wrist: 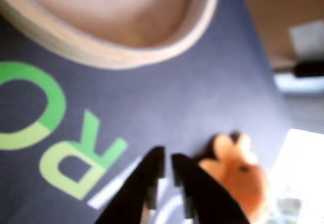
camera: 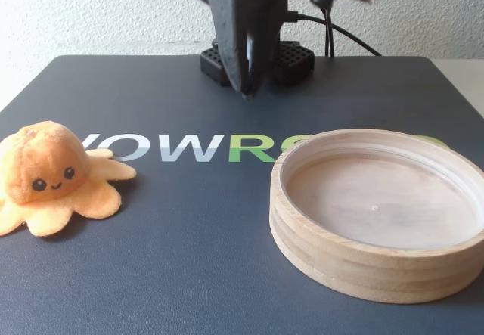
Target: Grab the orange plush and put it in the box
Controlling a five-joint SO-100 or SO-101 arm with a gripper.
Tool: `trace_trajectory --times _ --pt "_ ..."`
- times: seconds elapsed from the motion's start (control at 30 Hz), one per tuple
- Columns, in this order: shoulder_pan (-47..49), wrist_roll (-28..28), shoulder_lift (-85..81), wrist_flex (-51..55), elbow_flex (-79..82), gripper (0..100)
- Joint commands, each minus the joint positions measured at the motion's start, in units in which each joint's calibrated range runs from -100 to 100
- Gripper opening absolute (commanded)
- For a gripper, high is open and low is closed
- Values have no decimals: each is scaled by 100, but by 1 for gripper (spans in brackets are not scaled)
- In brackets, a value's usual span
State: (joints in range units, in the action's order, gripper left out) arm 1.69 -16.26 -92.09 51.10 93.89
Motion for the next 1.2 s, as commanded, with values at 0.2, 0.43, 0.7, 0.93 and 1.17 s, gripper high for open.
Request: trace_trajectory --times 0.2,0.43,0.7,0.93,1.17 --pt "111 701 3745 -738 -2671 1" --pt "-569 701 6410 -381 -5282 1" --pt "-1398 -212 8189 132 -7123 2" --pt "-2004 -878 9453 1654 -8437 2" --pt "-2302 -962 10119 1924 -8682 4"
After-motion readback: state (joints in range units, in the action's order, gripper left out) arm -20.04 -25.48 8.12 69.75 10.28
